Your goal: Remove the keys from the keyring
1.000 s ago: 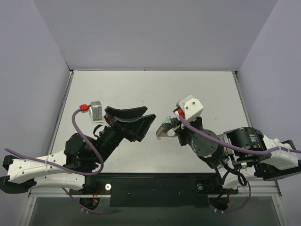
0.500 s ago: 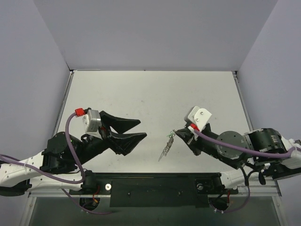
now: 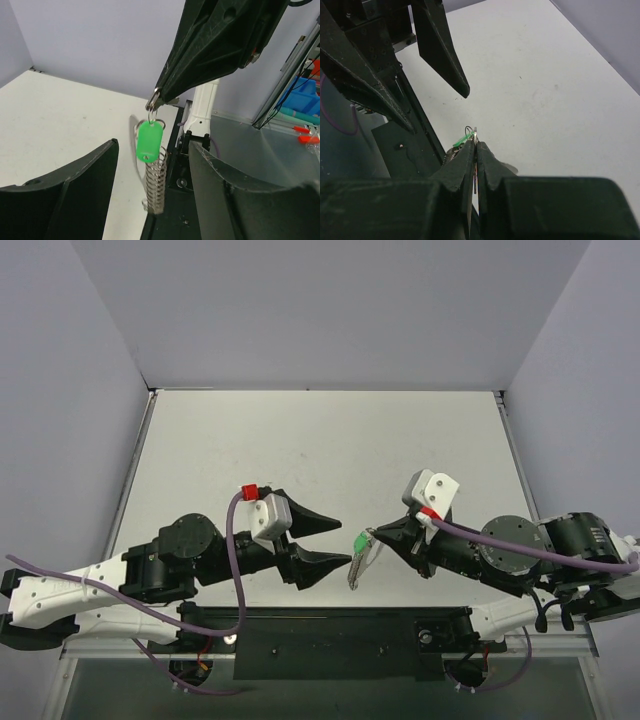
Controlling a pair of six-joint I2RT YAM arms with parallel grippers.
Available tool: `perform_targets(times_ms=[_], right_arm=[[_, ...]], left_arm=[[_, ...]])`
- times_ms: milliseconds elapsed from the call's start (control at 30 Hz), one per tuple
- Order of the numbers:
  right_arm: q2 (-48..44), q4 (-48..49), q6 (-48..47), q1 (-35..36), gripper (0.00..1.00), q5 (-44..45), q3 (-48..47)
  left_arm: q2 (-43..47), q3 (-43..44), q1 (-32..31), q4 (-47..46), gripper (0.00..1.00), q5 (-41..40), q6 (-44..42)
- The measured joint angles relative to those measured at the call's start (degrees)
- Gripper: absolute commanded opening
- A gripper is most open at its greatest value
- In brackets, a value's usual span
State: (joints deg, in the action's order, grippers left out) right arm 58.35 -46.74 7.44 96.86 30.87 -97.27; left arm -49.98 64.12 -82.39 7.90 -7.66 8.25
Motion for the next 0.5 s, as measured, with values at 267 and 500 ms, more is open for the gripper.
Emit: perform_targets(times_ms=[267,500], right_arm=[[2.05,-0.02,0.13,0.00,0.00,-1.92,0.00],[2.47,-0.02,0.20,0.00,0.00,-2.86,-0.02]], left_arm=[[1.27,-0.26,-0.02,-1.31,0.61,0.81,-1.40],[2.54,-1.95,0.00,-1.62,0.60,0.37,-1.49]])
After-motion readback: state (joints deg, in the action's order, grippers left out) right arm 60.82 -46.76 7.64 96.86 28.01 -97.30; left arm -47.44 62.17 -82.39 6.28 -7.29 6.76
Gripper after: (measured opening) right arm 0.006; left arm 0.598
